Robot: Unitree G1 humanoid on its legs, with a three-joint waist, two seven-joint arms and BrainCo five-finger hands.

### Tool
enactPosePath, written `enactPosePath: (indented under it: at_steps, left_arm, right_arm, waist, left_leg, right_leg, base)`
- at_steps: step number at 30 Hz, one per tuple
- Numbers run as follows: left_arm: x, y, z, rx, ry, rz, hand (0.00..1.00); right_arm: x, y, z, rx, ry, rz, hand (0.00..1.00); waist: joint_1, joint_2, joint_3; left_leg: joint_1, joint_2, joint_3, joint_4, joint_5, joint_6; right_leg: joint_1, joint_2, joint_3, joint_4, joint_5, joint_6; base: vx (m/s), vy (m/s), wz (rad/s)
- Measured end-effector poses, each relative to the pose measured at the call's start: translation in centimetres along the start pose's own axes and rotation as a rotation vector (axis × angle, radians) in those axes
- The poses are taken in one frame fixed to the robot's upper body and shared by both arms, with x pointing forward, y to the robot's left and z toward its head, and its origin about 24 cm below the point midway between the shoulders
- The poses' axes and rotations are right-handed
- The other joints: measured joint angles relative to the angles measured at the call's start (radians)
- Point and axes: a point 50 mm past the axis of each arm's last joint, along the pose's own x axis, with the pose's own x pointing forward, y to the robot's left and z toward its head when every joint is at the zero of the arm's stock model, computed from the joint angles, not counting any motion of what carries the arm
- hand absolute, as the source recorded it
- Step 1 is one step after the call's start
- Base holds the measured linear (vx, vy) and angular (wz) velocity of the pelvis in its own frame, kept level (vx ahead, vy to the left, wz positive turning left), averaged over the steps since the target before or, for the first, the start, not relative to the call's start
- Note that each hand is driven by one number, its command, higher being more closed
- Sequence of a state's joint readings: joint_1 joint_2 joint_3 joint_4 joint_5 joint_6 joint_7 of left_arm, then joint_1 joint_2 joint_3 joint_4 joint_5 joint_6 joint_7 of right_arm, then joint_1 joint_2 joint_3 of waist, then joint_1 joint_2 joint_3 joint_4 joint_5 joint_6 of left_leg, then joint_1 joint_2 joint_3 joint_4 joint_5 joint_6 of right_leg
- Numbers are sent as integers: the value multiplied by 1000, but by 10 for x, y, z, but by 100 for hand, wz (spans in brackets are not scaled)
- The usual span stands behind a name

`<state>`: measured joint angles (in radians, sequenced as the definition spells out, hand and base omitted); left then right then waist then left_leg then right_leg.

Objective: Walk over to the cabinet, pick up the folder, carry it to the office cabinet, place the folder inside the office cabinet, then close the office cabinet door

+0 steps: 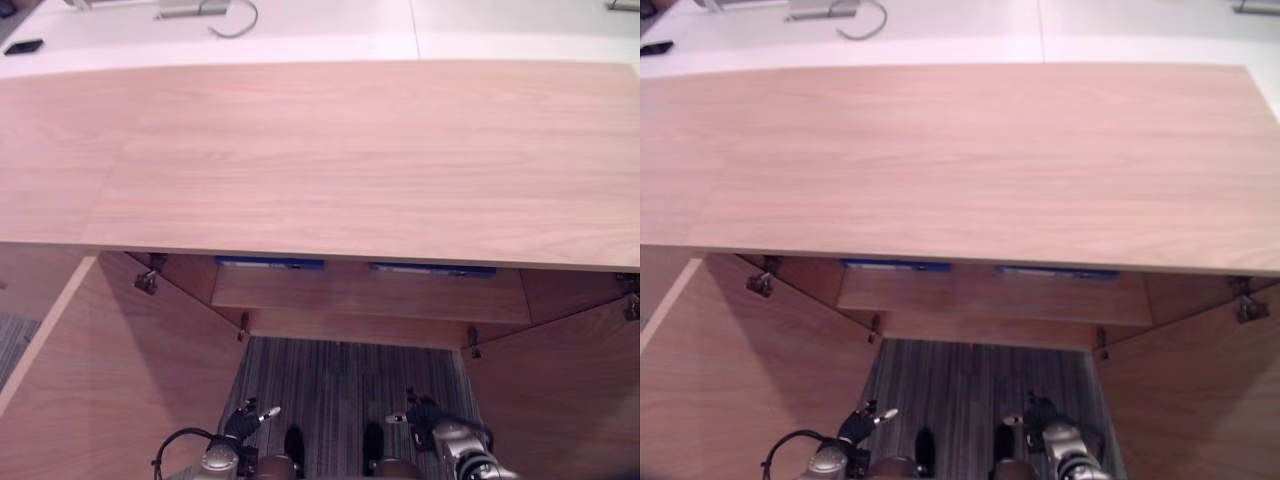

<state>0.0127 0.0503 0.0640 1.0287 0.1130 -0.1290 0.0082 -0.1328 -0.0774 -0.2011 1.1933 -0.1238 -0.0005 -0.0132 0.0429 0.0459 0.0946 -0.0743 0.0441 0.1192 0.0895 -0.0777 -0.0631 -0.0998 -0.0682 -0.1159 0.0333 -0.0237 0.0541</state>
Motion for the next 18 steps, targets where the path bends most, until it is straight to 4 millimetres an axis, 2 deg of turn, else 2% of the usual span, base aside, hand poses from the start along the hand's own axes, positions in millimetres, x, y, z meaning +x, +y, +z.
enactPosePath:
  at_steps: [1, 3, 7, 9, 11, 12, 14, 16, 18]
  left_arm:
    - [-1, -1, -4, -13, 13, 14, 0]
    - [-2, -1, -10, -33, 39, 29, 0]
    - [-5, -1, -24, -82, 100, 51, 0]
    - [-7, 4, -30, -87, 126, 68, 0]
    - [-7, 6, -33, -108, 143, 83, 0]
    - [-8, 7, -34, -117, 146, 90, 0]
    - [-8, 8, -35, -124, 150, 92, 0]
    - [-8, 9, -35, -147, 149, 99, 0]
    - [-8, 8, -34, -151, 147, 97, 0]
  right_arm:
    - [-2, 4, -14, 82, 34, -24, 0]
    - [-6, 8, -28, 191, 70, -60, 0]
    - [-8, 7, -36, 341, 87, -127, 0]
    - [-9, 7, -40, 384, 96, -137, 0]
    - [-10, 6, -43, 421, 104, -144, 0]
    - [-10, 5, -44, 438, 107, -148, 0]
    - [-10, 6, -45, 451, 109, -144, 0]
    - [-10, 5, -45, 449, 109, -142, 0]
    - [-10, 3, -46, 445, 111, -143, 0]
  waist:
    - [-3, -1, -6]
    - [-7, -2, -27]
    - [-22, -12, -44]
    - [-23, -22, -51]
    - [-25, -31, -44]
    - [-25, -27, -44]
    - [-22, -27, -46]
    - [-12, -28, -44]
    - [-3, -28, -45]
  left_leg:
    - [25, -1, 5, -13, 0, 1]
    - [45, 0, 20, -33, 4, 6]
    - [91, 7, 66, -58, 2, 11]
    - [108, 16, 109, -43, -12, 26]
    - [96, 42, 142, 60, -71, 27]
    - [84, 70, 158, 153, -122, 24]
    - [70, 109, 172, 252, -177, 26]
    - [49, 108, 97, 311, -205, 42]
    - [40, 67, -29, 303, -219, 43]
  right_leg:
    - [19, 2, 9, -9, 2, -1]
    - [23, 7, 28, -18, 11, -3]
    - [50, 30, 98, -65, 54, -9]
    - [61, 39, 144, -86, 77, -17]
    - [79, 55, 182, -85, 84, -19]
    - [90, 73, 207, -81, 84, -20]
    - [92, 107, 252, -73, 82, -19]
    - [64, 135, 345, -55, 82, -27]
    - [40, 140, 403, -45, 93, -16]
  base:
    - [-24, 12, -21]
    - [-78, -2, -36]
    - [-128, -15, -51]
    - [-163, -24, -67]
    - [-127, -16, -61]
    - [-155, -5, -57]
    - [-149, 5, -74]
    - [-131, 35, -102]
    - [-99, 87, -105]
